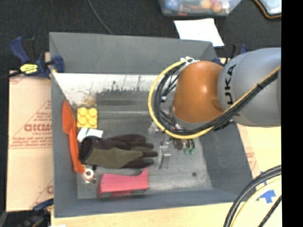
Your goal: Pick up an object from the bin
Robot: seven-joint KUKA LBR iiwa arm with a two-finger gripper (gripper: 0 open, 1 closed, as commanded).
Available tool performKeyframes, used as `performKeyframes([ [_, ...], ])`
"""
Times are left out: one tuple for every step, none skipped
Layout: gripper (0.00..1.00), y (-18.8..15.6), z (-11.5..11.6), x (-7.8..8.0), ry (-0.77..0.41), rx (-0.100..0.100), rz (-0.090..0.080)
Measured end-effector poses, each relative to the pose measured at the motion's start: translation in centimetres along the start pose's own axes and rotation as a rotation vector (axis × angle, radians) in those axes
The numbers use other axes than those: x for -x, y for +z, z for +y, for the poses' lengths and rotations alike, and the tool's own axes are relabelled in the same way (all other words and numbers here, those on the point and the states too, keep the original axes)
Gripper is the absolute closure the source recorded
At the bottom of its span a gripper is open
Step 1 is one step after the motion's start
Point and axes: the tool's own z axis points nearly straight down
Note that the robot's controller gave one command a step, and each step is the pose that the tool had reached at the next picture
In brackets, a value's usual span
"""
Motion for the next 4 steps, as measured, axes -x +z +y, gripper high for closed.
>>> performKeyframes([
  [0.0,9.1,5.8,4.0,0.336,0.001,0.001],
  [0.0,3.6,6.5,4.4,-0.04,0.001,-0.007],
  [0.0,8.8,5.7,4.0,0.33,0.0,0.004],
  [0.0,9.0,7.9,2.8,0.078,0.0,-0.007],
])
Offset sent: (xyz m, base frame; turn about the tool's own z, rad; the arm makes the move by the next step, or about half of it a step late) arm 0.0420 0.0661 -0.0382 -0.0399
